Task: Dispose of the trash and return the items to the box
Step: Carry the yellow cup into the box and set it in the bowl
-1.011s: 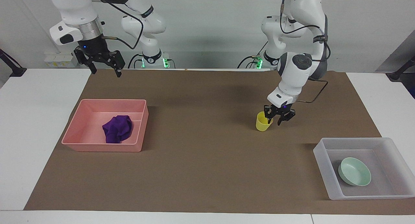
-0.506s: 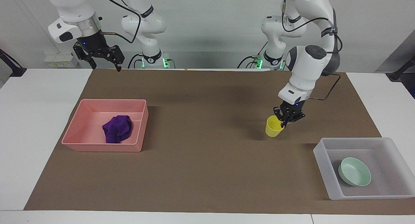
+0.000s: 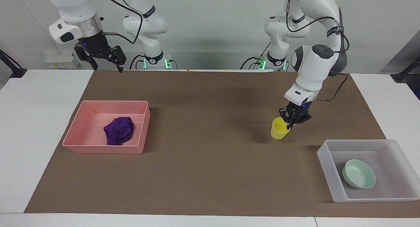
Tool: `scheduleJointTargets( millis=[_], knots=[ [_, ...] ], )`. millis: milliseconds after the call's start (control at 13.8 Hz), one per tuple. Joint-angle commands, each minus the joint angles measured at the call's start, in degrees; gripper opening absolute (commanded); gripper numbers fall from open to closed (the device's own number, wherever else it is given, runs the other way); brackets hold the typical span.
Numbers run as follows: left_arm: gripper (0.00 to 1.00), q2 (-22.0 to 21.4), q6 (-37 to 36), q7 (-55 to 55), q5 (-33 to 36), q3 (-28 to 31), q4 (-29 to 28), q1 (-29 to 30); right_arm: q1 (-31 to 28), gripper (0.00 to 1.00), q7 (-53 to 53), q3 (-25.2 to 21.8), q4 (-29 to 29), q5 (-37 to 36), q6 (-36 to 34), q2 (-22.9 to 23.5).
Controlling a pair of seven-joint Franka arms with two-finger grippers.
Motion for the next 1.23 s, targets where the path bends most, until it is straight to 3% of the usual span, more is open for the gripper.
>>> scheduleJointTargets(
  millis=[0, 361, 506, 794, 1156],
  knots=[
    [0.0, 5.92, -1.88, 2.25, 0.15, -0.85, 7.93, 3.94, -0.32, 1.0, -0.46, 0.16, -1.12, 0.17, 0.75, -0.76],
    [0.0, 15.06, -1.18, 7.17, -0.99, -1.03, 17.69, 8.96, -0.4, 1.0, -0.46, 0.16, -1.3, 0.17, 0.93, -0.85],
    [0.0, 17.35, 0.66, 9.45, -1.08, -1.03, 18.23, 10.19, -0.32, 1.0, -0.46, 0.16, -1.3, 0.17, 0.93, -0.85],
    [0.0, 21.84, 8.39, 11.13, -3.36, -0.76, 17.27, 12.22, -0.32, 1.0, -0.54, 0.16, -1.3, 0.17, 1.1, -0.85],
    [0.0, 20.71, 14.9, 11.13, -4.86, -0.85, 9.28, 12.22, -0.4, 1.0, -0.46, 0.07, -1.38, 0.17, 1.1, -0.85]
  ],
)
